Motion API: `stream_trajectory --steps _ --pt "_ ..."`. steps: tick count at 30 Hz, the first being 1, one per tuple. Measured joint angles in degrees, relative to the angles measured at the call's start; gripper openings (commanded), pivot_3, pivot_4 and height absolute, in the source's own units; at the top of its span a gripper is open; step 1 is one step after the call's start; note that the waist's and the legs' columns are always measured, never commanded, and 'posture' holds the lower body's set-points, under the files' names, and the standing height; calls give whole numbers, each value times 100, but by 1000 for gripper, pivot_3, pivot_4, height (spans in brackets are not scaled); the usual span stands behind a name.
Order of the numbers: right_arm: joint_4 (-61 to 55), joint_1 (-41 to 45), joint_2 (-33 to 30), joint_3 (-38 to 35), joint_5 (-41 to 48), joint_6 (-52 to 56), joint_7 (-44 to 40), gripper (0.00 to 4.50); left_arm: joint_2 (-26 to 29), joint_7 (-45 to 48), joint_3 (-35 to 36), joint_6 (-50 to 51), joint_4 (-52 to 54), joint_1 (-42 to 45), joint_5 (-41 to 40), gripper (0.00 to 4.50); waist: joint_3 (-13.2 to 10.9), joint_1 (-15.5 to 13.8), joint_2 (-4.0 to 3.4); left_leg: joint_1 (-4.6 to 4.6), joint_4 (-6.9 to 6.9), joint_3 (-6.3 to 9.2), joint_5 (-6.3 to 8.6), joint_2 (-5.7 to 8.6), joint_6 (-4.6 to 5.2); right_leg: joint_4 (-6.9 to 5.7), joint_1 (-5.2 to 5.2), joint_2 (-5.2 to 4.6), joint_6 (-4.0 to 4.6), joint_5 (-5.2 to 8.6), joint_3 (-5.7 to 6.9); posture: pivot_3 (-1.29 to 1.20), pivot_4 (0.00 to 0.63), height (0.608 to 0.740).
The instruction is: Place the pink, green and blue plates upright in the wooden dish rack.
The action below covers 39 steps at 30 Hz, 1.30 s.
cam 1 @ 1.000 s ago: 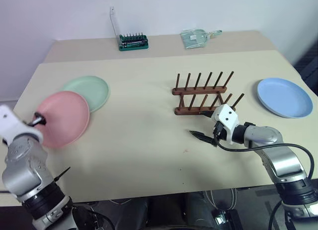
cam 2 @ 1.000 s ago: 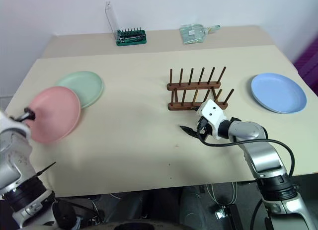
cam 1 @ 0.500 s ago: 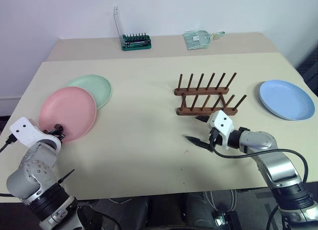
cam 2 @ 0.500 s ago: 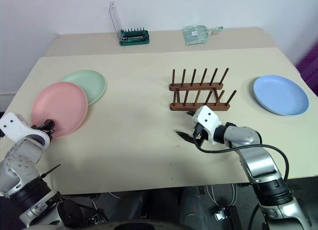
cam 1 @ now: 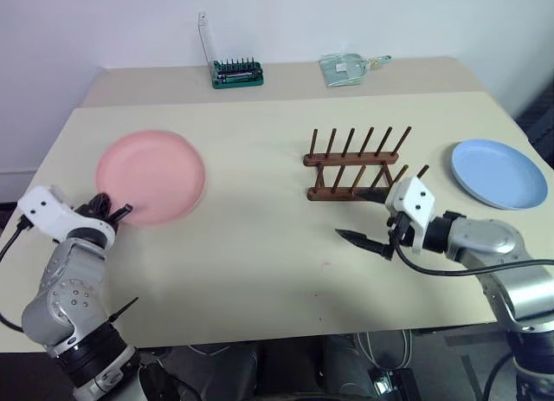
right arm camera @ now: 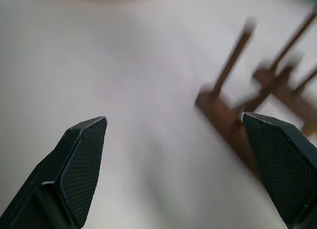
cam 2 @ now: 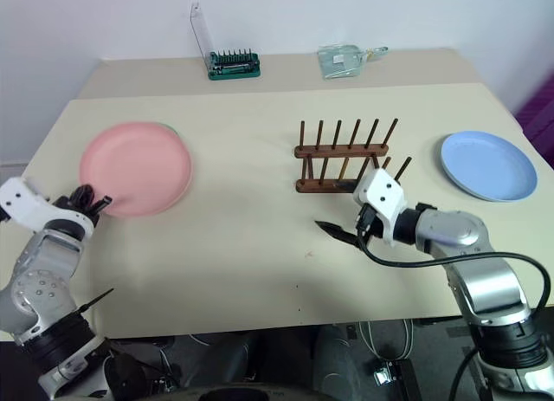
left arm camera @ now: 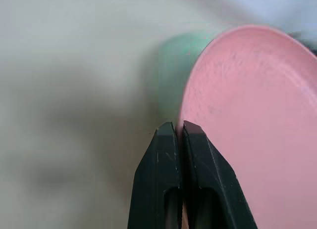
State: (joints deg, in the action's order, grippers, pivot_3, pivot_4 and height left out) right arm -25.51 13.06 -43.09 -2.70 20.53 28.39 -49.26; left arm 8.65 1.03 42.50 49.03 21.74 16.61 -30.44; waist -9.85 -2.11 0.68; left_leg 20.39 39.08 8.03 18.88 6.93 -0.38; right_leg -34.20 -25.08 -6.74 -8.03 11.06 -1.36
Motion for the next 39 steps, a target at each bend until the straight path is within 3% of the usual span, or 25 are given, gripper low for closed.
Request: stream_trajectory --steps 3,7,10,15,18,25,28,31,35,38,39 --pt "-311 734 125 411 -234 -81 159 4486 307 250 -797 -114 173 177 2 24 -1 -1 1 1 -1 -1 -2 -1 -2 -1 -3 2 0 0 0 0 150 740" --pt "-314 1616 467 1503 -1048 -522 314 4486 503 355 -1856 -315 241 873 199 24 0 -22 4 6 3 0 -1 8 2 3 -1 -5 0 -1 0 0 150 740" --pt "240 2276 670 2196 -2041 -1104 525 4486 523 363 -2693 -364 203 1436 480 24 -2 0 7 11 -2 -4 0 10 4 6 -11 -6 0 -1 -1 0 150 740" --pt "1041 2555 783 2745 -3231 -1974 876 4486 265 344 -3363 -401 199 1770 594 24 -2 24 7 21 -21 -6 0 8 4 8 -34 -5 1 -1 -1 0 150 740" --pt "1415 2554 825 2833 -3757 -2296 1109 3619 74 301 -3491 -405 201 1799 593 0 -2 54 7 21 -19 -7 -1 8 3 5 -34 -5 1 -1 -1 0 150 740" --pt "1496 2369 825 2822 -4368 -2735 1338 11 29 234 -3419 -338 193 1791 586 0 -2 146 7 16 -19 -6 -3 7 -1 1 -30 -3 2 -1 -1 0 150 740" --pt "1455 2298 821 2740 -4522 -2906 1418 0 -223 165 -3093 -296 86 1827 307 1000 -3 143 6 17 -17 -5 -3 6 -1 2 -29 -2 2 -1 -2 0 150 740" --pt "1518 2189 813 2703 -4639 -2925 1416 0 -567 -101 -2636 -296 60 2171 -180 2352 -5 125 10 22 -6 0 -3 7 -1 2 -27 -3 1 -1 -1 0 150 740" --pt "1515 1982 681 2376 -4561 -3041 1417 0 -659 -644 -1677 -615 -326 3037 -831 2352 -6 141 11 19 -11 -3 -3 7 -2 2 -28 -2 1 -1 -1 0 150 740" --pt "1410 1793 620 1490 -3834 -2815 1365 0 -25 -550 -1592 -844 -584 3054 -736 2352 -6 155 8 14 -21 -8 -3 6 -2 4 -30 -1 1 -1 -5 0 150 740" --pt "1232 1738 704 997 -3225 -2491 1278 0 341 -338 -1741 -903 -623 2809 -560 2352 -6 163 7 14 -27 -8 -3 5 -1 6 -31 1 2 -1 -6 0 150 740"
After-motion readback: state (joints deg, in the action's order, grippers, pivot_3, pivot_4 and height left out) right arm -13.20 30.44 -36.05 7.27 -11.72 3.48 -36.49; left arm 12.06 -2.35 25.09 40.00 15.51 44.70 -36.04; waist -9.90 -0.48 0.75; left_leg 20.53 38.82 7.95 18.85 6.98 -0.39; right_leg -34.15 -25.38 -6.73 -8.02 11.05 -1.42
